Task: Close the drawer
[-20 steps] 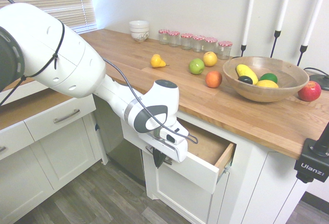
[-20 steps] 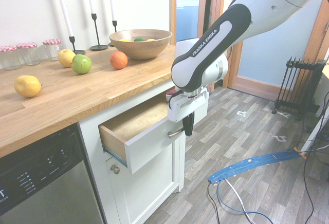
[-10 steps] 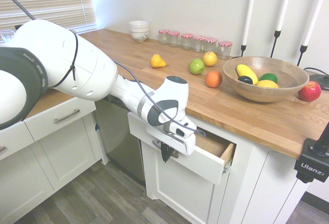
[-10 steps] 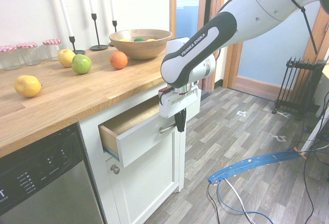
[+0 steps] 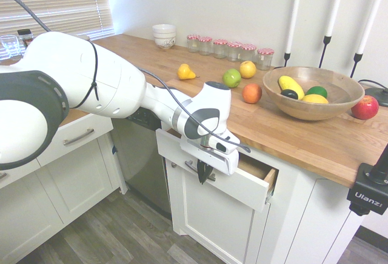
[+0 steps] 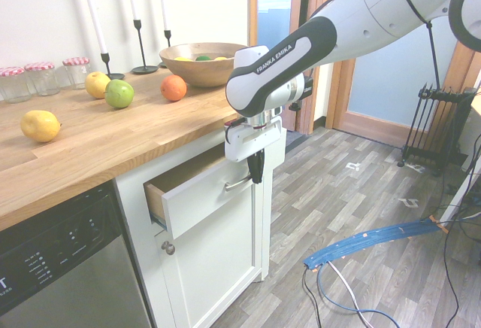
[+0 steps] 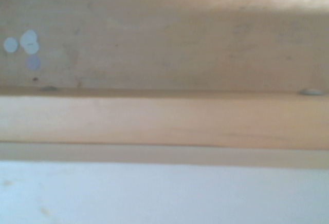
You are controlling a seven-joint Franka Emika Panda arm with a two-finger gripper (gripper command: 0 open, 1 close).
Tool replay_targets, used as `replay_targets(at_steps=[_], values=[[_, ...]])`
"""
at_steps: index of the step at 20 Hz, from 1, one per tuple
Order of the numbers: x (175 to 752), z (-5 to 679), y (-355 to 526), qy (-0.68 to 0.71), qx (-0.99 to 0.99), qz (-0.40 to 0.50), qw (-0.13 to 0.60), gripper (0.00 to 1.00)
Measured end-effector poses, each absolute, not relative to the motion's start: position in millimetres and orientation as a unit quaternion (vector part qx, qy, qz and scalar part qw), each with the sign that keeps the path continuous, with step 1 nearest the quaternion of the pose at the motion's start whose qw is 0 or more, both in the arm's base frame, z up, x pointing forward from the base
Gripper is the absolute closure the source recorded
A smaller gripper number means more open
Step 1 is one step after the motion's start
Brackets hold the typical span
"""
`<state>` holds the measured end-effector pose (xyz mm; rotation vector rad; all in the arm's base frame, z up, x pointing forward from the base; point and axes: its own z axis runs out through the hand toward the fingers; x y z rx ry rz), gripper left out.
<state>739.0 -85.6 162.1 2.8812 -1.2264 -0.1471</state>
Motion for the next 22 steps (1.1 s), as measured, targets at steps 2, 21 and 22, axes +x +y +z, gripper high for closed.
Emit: replay_targets(at_steps=[2, 21, 22], values=[[743, 163, -89, -0.392, 0.919, -0.047, 0.004, 1.0], [753, 150, -69, -0.392, 0.919, -0.052, 0.009, 1.0], [752, 149, -59, -0.389, 0.92, -0.046, 0.008, 1.0]])
